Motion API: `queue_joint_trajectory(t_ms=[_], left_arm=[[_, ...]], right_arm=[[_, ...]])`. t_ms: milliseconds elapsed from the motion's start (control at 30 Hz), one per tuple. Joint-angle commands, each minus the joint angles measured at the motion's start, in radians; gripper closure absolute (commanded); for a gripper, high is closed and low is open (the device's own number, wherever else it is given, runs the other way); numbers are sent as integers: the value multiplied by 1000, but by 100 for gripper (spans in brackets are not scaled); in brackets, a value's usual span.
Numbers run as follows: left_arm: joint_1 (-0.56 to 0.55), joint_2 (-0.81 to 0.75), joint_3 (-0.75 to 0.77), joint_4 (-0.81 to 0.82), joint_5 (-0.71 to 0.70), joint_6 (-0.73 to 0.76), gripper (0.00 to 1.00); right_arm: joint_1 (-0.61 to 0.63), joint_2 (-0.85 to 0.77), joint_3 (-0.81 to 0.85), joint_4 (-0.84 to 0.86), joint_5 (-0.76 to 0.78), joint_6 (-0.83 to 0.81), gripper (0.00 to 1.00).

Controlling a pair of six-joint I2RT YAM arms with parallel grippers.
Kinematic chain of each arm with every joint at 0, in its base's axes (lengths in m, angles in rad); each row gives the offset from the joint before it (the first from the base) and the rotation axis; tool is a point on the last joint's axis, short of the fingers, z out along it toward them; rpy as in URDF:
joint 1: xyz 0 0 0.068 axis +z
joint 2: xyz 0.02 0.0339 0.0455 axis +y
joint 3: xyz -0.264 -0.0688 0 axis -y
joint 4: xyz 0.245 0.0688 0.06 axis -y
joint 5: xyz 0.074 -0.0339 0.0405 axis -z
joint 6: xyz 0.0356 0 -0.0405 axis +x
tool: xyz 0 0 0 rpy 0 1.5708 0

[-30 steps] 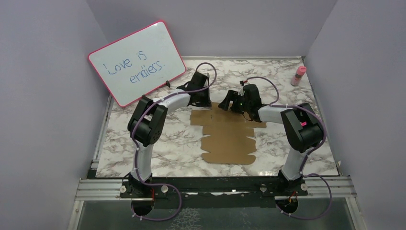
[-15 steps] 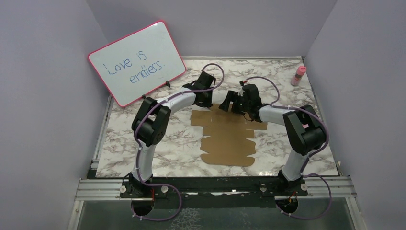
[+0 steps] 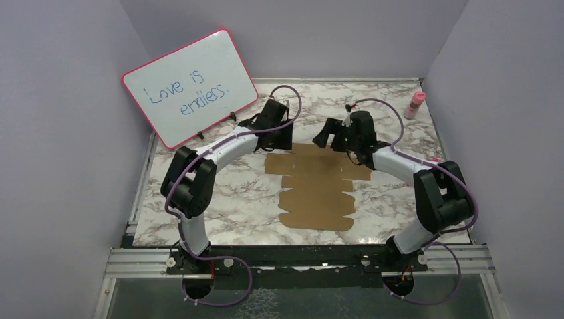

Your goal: Fold the paper box

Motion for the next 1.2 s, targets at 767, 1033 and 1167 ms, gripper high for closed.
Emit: queue_joint_trajectory(t_ms=[767,1033,1167], left_arm=[[-61,264,155,198,257,-36,31],[-62,262,109,199,247,-39,31],[-62,248,73,199,233,-39,31]], right_arm=[[-298,122,-60,-14,-182,18,14],[-298,145,-52,4,-265,28,21],[-292,146,-42,9,-306,38,25]])
